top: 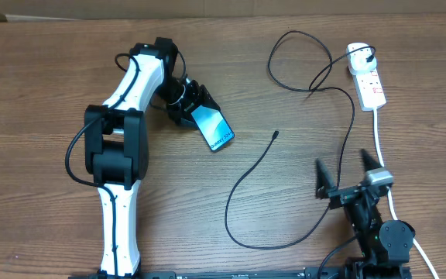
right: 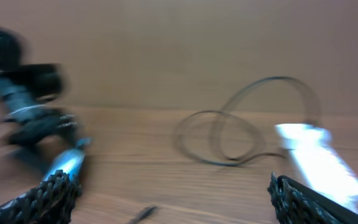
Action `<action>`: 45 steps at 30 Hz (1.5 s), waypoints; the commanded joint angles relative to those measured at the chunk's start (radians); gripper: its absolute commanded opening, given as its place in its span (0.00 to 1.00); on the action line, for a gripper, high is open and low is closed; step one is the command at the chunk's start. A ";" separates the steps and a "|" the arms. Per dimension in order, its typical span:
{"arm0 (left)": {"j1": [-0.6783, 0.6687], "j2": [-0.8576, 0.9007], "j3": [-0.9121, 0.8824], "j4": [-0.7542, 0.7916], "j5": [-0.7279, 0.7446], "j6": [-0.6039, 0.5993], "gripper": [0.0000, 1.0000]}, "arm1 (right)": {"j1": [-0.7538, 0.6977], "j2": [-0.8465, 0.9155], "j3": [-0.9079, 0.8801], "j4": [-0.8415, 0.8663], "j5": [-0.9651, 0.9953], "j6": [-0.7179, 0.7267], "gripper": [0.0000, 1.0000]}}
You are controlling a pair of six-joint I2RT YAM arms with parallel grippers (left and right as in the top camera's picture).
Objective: Plug charger to phone and switch on socket
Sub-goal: 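Raise the right arm and move the right gripper toward the phone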
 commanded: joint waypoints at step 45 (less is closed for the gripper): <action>0.005 -0.069 -0.002 0.070 0.522 -0.012 0.63 | 0.195 1.463 1.016 -0.447 -0.423 0.325 1.00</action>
